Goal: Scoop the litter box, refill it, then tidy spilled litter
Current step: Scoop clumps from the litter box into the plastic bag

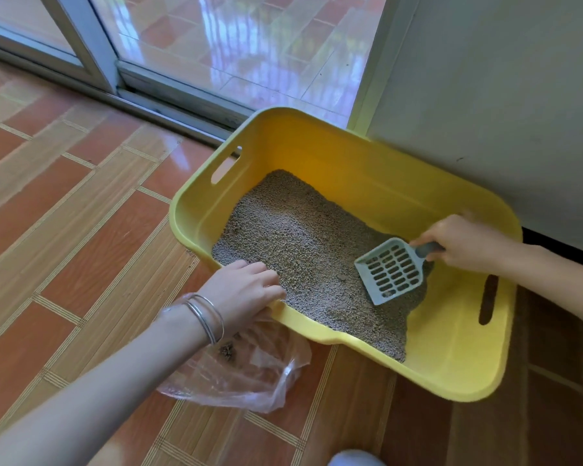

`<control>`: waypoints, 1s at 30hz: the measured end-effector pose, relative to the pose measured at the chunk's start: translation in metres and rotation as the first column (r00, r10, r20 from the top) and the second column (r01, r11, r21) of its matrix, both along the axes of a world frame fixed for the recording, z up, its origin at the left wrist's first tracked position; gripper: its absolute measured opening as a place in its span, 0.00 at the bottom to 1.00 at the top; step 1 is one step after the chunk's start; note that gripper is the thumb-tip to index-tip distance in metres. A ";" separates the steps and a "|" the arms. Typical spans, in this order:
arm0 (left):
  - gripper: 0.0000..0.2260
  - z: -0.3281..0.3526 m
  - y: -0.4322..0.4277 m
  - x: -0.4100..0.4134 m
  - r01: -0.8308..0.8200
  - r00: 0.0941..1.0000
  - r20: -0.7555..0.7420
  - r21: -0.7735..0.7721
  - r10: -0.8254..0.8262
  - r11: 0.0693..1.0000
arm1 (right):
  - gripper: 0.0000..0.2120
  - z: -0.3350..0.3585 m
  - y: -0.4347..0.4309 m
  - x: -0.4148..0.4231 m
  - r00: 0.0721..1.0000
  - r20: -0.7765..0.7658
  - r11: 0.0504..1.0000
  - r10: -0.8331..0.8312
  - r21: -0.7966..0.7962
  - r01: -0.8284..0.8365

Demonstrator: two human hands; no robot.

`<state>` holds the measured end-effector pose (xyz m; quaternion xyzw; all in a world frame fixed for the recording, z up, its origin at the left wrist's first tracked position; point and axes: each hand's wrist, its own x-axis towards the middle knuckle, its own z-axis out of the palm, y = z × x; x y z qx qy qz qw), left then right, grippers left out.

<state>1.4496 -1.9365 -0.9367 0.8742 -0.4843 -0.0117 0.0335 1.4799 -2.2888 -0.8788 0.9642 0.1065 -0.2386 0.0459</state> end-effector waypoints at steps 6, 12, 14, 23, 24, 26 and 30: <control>0.12 -0.007 -0.004 0.006 0.009 1.000 -0.002 -0.045 -0.010 0.999 | 0.17 -0.018 0.011 -0.008 1.000 -0.004 1.000 0.024 0.014 -0.024; 0.13 -0.010 -0.001 0.004 -0.015 1.000 0.006 -0.063 0.015 0.998 | 0.16 -0.042 0.019 0.005 0.997 -0.067 0.947 -0.023 0.319 0.044; 0.13 -0.010 0.000 0.001 -0.030 1.000 -0.009 -0.086 0.029 0.996 | 0.16 -0.050 0.024 0.007 0.996 -0.082 0.929 -0.034 0.366 0.062; 0.13 -0.012 0.007 -0.002 -0.066 0.998 -0.022 -0.148 0.063 0.987 | 0.16 -0.047 0.025 0.012 0.991 -0.127 0.916 -0.050 0.389 0.096; 0.13 -0.012 0.007 -0.001 -0.063 0.998 -0.017 -0.143 0.061 0.988 | 0.16 -0.046 0.024 0.011 0.991 -0.126 0.921 -0.048 0.379 0.092; 0.12 -0.014 0.008 -0.001 -0.061 0.998 -0.003 -0.128 0.061 0.990 | 0.17 -0.042 0.020 0.013 0.992 -0.120 0.933 -0.037 0.350 0.077; 0.10 -0.015 0.009 0.000 -0.051 0.999 0.012 -0.118 0.053 0.992 | 0.17 -0.033 0.008 0.017 0.994 -0.099 0.955 -0.045 0.288 0.072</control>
